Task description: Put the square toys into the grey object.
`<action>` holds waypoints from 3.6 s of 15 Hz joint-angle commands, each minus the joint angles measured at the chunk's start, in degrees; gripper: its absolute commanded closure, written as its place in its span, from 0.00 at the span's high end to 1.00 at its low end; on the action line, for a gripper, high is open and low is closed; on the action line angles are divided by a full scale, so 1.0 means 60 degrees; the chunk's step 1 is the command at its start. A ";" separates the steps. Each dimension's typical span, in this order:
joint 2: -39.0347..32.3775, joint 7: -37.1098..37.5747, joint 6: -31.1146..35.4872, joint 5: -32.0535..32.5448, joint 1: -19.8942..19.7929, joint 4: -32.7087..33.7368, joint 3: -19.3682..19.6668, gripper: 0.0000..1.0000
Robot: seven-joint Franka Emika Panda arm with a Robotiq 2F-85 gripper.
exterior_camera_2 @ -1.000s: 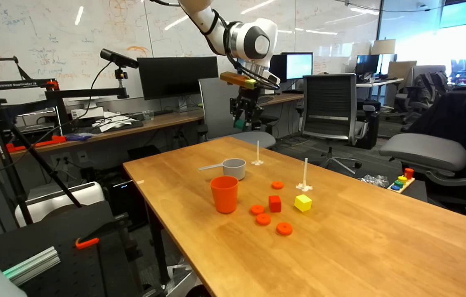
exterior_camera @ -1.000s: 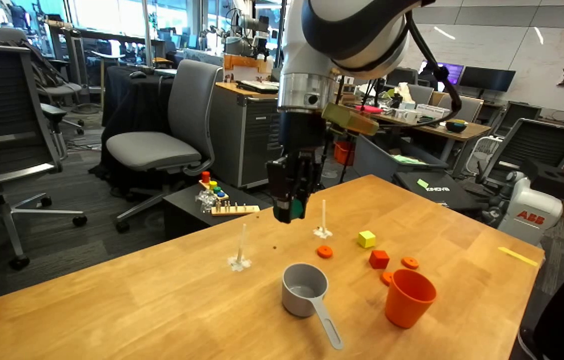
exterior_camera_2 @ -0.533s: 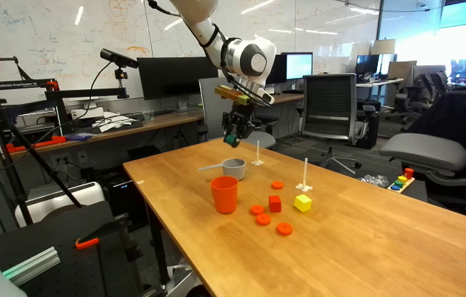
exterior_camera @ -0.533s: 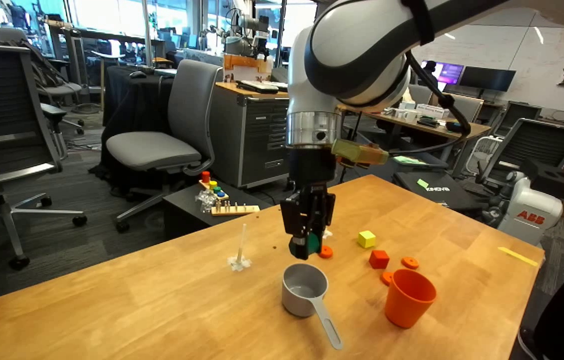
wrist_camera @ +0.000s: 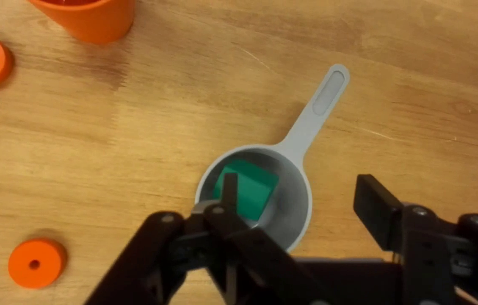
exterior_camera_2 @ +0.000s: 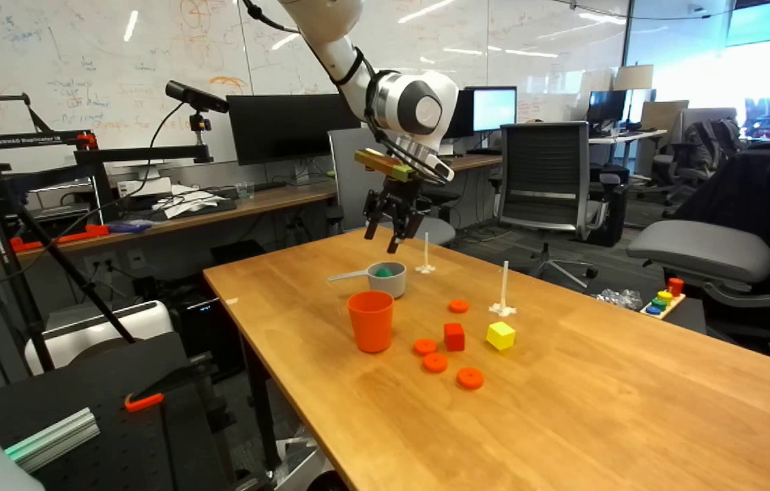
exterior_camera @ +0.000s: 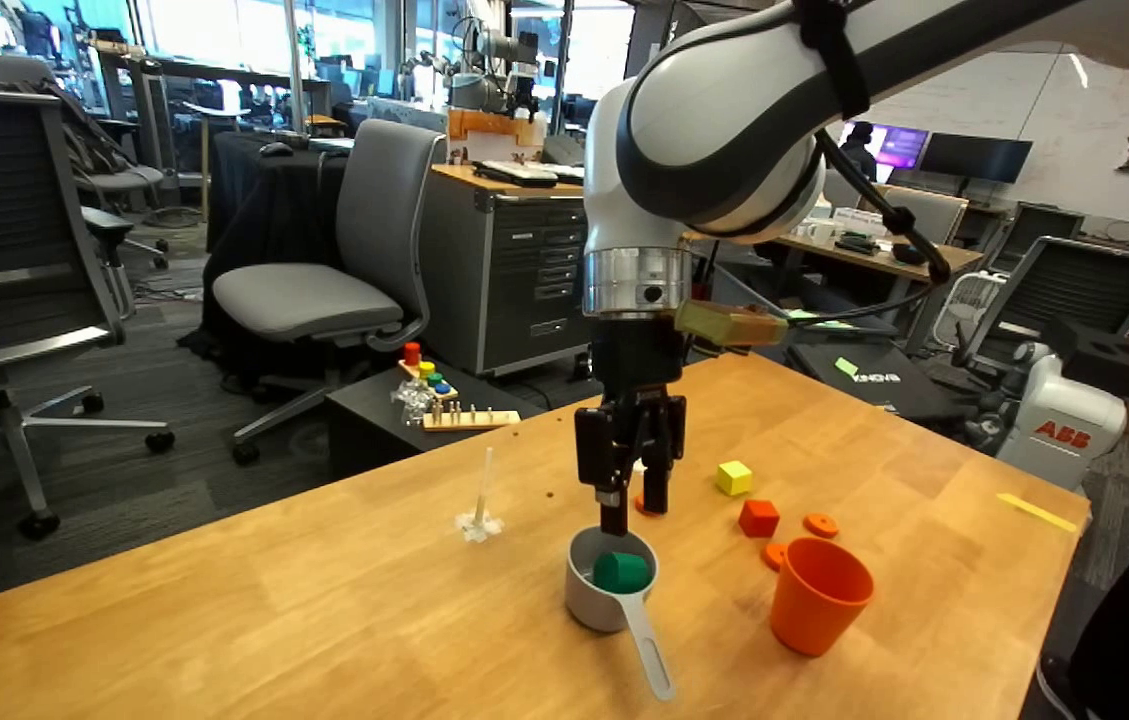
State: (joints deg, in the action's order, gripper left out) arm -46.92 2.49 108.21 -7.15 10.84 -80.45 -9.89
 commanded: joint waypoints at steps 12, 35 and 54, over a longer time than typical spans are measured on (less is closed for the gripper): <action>0.2771 0.0058 0.0062 0.1024 -0.1115 -0.2361 0.1666 1.00; -0.0070 -0.0909 -0.0056 0.1132 -0.2237 0.0059 0.1647 1.00; -0.2859 -0.1178 0.0038 0.0908 -0.2265 0.2799 0.1337 0.53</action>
State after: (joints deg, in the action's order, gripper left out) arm -62.90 -3.34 108.51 -0.57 -2.44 -66.64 -0.79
